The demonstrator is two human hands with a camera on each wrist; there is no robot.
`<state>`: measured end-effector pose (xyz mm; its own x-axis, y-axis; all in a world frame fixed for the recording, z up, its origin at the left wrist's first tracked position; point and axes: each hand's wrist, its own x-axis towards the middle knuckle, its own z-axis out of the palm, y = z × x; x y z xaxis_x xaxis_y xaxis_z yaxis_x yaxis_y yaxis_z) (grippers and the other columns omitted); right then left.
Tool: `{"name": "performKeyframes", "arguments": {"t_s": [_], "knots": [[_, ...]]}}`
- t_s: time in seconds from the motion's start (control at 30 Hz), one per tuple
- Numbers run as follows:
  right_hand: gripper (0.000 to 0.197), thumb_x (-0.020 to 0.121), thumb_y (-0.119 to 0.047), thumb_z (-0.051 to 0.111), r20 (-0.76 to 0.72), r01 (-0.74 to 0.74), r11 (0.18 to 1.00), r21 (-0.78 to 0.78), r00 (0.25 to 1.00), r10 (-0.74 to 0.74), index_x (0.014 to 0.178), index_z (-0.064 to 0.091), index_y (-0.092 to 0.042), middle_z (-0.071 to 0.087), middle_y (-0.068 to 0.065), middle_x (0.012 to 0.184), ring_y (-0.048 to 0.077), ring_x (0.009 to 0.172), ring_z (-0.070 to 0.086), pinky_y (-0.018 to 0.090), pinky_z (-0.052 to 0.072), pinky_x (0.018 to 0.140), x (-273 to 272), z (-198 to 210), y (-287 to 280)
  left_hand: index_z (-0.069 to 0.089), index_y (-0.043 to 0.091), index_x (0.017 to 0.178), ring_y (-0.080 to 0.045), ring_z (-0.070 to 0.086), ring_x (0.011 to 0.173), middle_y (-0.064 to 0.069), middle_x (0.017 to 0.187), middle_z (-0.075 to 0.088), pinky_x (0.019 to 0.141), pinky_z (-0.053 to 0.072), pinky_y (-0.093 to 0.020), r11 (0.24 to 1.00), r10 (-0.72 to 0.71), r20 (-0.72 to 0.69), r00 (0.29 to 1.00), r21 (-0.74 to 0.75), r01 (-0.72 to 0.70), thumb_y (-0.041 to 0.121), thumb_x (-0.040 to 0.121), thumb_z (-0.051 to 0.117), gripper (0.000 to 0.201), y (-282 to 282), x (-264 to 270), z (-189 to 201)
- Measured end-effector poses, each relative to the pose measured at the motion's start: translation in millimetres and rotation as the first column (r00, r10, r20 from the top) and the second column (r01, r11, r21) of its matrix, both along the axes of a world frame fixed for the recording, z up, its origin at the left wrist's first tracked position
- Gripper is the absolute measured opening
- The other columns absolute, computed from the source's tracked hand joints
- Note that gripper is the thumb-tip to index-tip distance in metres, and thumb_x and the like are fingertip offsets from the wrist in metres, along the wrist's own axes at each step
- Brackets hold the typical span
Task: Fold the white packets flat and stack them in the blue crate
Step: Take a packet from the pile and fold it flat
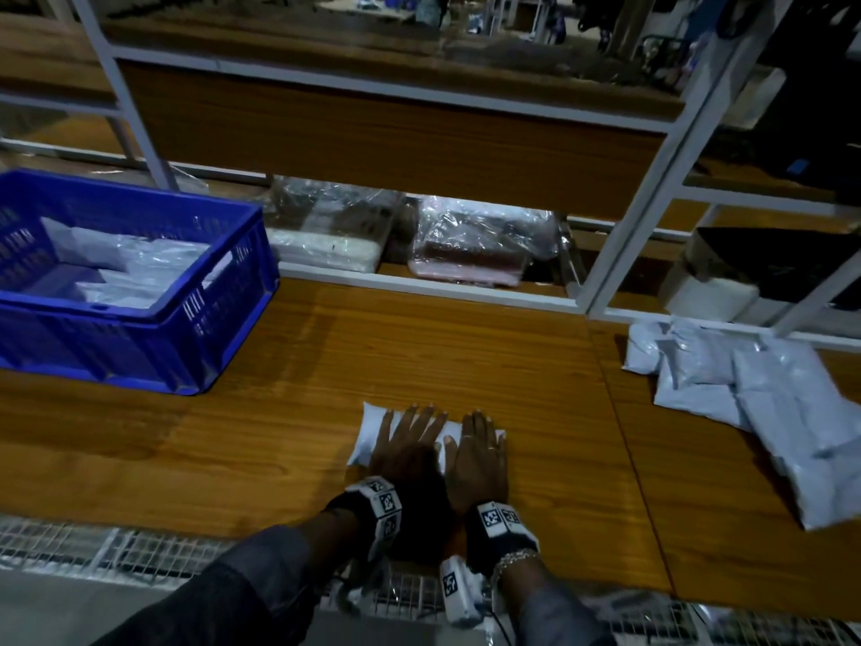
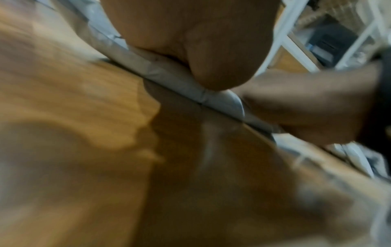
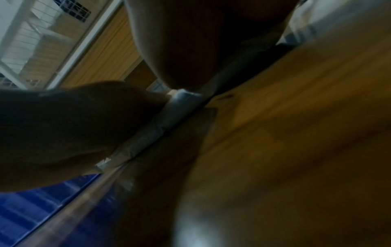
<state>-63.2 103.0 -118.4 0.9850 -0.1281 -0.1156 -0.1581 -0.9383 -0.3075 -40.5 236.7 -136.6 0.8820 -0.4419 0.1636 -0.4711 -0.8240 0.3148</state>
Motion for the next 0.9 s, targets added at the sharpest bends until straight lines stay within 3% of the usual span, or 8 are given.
{"name": "performKeyframes", "arguments": {"t_s": [0.13, 0.3, 0.4, 0.57, 0.63, 0.7, 0.77, 0.9], "knots": [[0.071, 0.104, -0.054, 0.009, -0.009, -0.012, 1.0, -0.021, 1.0, 0.012, 0.161, 0.013, -0.012, 0.004, 0.006, 0.169, 0.02, 0.156, 0.002, 0.041, -0.007, 0.125, -1, 6, -1, 0.063, 0.031, 0.137, -0.02, 0.065, 0.121, -0.001, 0.138, 0.064, 0.106, 0.035, -0.048, 0.997, 0.04, -0.214, 0.976, 0.071, -0.026, 0.042, 0.094, 0.043, 0.048, 17, 8, 5], [0.068, 0.097, -0.047, 0.003, 0.135, -0.167, 0.982, -0.092, 0.975, 0.179, 0.16, 0.019, -0.028, 0.008, 0.006, 0.168, 0.025, 0.156, 0.009, 0.048, -0.005, 0.122, -17, 5, 3, 0.013, 0.043, 0.159, -0.035, 0.055, 0.13, -0.019, 0.142, 0.057, 0.106, 0.039, -0.054, 0.983, 0.154, 0.006, 0.988, -0.099, -0.152, 0.053, 0.107, 0.017, 0.053, 34, 3, 0], [0.062, 0.099, -0.045, 0.007, 0.123, -0.196, 0.974, -0.112, 0.97, 0.209, 0.159, 0.018, -0.038, 0.01, -0.001, 0.169, 0.023, 0.155, 0.01, 0.052, -0.004, 0.122, -19, 4, 3, 0.029, 0.043, 0.152, -0.041, 0.06, 0.124, -0.023, 0.139, 0.059, 0.091, 0.052, -0.062, 0.984, 0.159, -0.034, 0.987, -0.072, -0.161, 0.052, 0.107, 0.011, 0.049, 35, 8, -6], [0.056, 0.103, -0.044, 0.015, 0.094, -0.185, 0.978, -0.1, 0.977, 0.194, 0.158, 0.02, -0.04, 0.015, -0.004, 0.168, 0.02, 0.155, 0.01, 0.055, -0.004, 0.122, -16, 4, 3, 0.046, 0.041, 0.14, -0.037, 0.063, 0.121, -0.02, 0.136, 0.062, 0.102, 0.037, -0.053, 0.995, 0.096, -0.11, 0.989, 0.037, -0.093, 0.049, 0.108, 0.018, 0.043, 32, 16, -16], [0.061, 0.099, -0.046, 0.006, 0.083, -0.184, 0.978, -0.1, 0.978, 0.192, 0.159, 0.016, -0.04, 0.012, -0.004, 0.169, 0.021, 0.156, 0.007, 0.056, -0.004, 0.122, -16, 6, 3, 0.04, 0.044, 0.145, -0.037, 0.062, 0.123, -0.02, 0.138, 0.06, 0.102, 0.042, -0.056, 0.995, 0.093, -0.144, 0.985, 0.058, -0.086, 0.05, 0.108, 0.013, 0.047, 34, 16, -13], [0.062, 0.098, -0.048, 0.002, 0.038, -0.2, 0.976, -0.08, 0.978, 0.204, 0.159, 0.008, -0.041, 0.006, -0.005, 0.169, 0.019, 0.156, 0.0, 0.053, -0.008, 0.123, -15, 10, 1, 0.013, 0.05, 0.156, -0.039, 0.04, 0.143, -0.019, 0.157, 0.039, 0.111, 0.035, -0.064, 0.993, 0.063, -0.114, 0.992, 0.101, -0.052, 0.061, 0.101, -0.005, 0.059, 41, 17, -4], [0.057, 0.103, -0.051, 0.01, 0.014, -0.224, 0.974, -0.036, 0.974, 0.225, 0.159, 0.005, -0.042, -0.001, -0.005, 0.17, 0.018, 0.156, -0.005, 0.051, -0.012, 0.123, -15, 16, -3, -0.004, 0.051, 0.154, -0.031, 0.0, 0.156, -0.009, 0.169, 0.001, 0.122, 0.006, -0.059, 0.991, 0.027, -0.153, 0.988, 0.137, -0.006, 0.073, 0.083, -0.019, 0.076, 45, 12, 4], [0.073, 0.097, -0.072, 0.027, -0.03, -0.293, 0.953, 0.076, 0.955, 0.296, 0.16, 0.006, -0.041, -0.006, -0.007, 0.169, 0.018, 0.155, -0.009, 0.05, -0.011, 0.123, -16, 21, -14, -0.003, 0.045, 0.158, -0.022, -0.014, 0.155, 0.001, 0.169, -0.012, 0.122, -0.006, -0.056, 0.99, -0.025, -0.277, 0.961, 0.13, 0.063, 0.076, 0.091, 0.011, 0.075, 61, 10, 24]]}}
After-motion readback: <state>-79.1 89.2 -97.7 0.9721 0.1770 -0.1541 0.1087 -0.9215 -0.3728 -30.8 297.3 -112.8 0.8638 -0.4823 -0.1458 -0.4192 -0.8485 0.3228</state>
